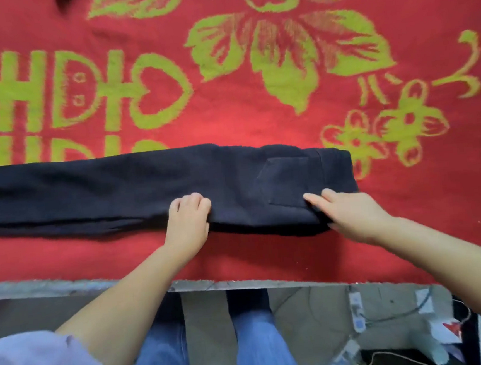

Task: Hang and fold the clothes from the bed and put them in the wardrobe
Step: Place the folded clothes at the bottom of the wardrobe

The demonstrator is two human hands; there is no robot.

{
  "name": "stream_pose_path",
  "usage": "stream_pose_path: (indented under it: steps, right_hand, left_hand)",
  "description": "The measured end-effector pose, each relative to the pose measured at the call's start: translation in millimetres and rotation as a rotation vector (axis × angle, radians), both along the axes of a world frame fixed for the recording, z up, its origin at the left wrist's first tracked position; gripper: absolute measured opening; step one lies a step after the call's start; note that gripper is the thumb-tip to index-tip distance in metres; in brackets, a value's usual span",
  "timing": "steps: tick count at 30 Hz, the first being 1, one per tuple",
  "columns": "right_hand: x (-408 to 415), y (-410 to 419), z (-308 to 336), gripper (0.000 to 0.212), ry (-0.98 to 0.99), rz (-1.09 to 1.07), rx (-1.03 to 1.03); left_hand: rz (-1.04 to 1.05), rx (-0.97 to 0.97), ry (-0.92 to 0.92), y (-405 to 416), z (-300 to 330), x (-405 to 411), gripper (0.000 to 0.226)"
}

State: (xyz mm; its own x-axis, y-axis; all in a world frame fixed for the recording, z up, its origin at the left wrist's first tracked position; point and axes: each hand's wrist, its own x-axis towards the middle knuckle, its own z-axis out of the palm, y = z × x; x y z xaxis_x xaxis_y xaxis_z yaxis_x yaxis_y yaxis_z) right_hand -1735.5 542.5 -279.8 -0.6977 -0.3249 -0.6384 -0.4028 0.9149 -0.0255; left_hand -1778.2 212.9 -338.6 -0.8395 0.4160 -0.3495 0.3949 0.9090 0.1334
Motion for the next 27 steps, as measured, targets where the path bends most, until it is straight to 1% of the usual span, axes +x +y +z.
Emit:
stream_pose_path:
  steps: [1,2,3,4,6,7,8,9,10,11,13,14,15,16,18,20,21,22,23,24,25,27]
  right_hand:
    - [16,-3,-15,0.062,-0.135,-0.037,-0.004]
    - [27,-4,-27,0.057,-0.226,-0.098,-0.027]
    - [32,-5,-37,0.049,-0.241,-0.204,-0.089]
    - [34,-4,-45,0.040,-0.158,-0.356,-0.174]
    - [30,4,-58,0.029,0.127,-0.742,-0.337]
    - [25,10,-63,0.031,0.238,-0.943,-0.390]
    - [18,16,-66,0.040,0.275,-1.133,-0.414]
    - [11,21,-69,0.054,0.223,-1.303,-0.423]
    - [4,24,-72,0.066,0.122,-1.442,-0.435]
    - [-2,24,-76,0.074,0.026,-1.544,-0.450]
    - [-7,21,-86,0.074,-0.047,-1.667,-0.512]
    - [-9,18,-90,0.069,-0.048,-1.711,-0.568]
    - [-10,15,-91,0.061,-0.056,-1.730,-0.641]
    - [-11,13,-91,0.050,-0.069,-1.711,-0.710]
    - [-12,19,-87,0.031,-0.072,-1.627,-0.844]
    - [-10,38,-79,0.024,-0.025,-1.527,-0.949]
    - [-9,49,-76,0.023,-0.001,-1.475,-0.938]
    - [-7,57,-76,0.024,0.021,-1.430,-0.872]
    - [-2,64,-78,0.027,0.043,-1.403,-0.768]
    - [3,69,-84,0.032,0.069,-1.393,-0.641]
    - [7,71,-90,0.037,0.080,-1.392,-0.536]
    - [10,70,-99,0.041,0.044,-1.414,-0.455]
  left_hand:
    - [-0.032,-0.067,-0.079,-3,-10,10,0.026]
    - [-0.051,-0.123,-0.140,-6,-18,16,0.028]
    - [-0.051,-0.159,-0.187,-7,-23,18,0.030]
    - [-0.040,-0.168,-0.218,-8,-27,18,0.031]
    - [0.003,-0.148,-0.219,-6,-31,15,0.038]
    - [0.044,-0.137,-0.183,-5,-30,13,0.045]
    - [0.109,-0.131,-0.130,-5,-30,11,0.054]
    - [0.191,-0.142,-0.085,-5,-29,8,0.064]
    - [0.280,-0.166,-0.065,-7,-30,6,0.075]
    - [0.370,-0.194,-0.070,-11,-30,4,0.084]
    - [0.513,-0.244,-0.122,-27,-32,0,0.092]
    - [0.545,-0.270,-0.139,-37,-33,-2,0.092]
    - [0.533,-0.310,-0.139,-48,-33,-4,0.089]
    - [0.470,-0.360,-0.127,-59,-33,-7,0.083]
    - [0.270,-0.419,-0.103,-79,-32,-16,0.075]
    - [0.058,-0.393,-0.045,-98,-31,-26,0.075]
    - [-0.052,-0.373,-0.016,-104,-31,-28,0.076]
    - [-0.157,-0.362,0.014,-105,-29,-27,0.076]
    - [-0.251,-0.360,0.028,-103,-27,-22,0.077]
    - [-0.317,-0.399,-0.022,-98,-29,-14,0.079]
    - [-0.333,-0.445,-0.092,-92,-33,-5,0.080]
    - [-0.237,-0.502,-0.207,-76,-41,5,0.083]
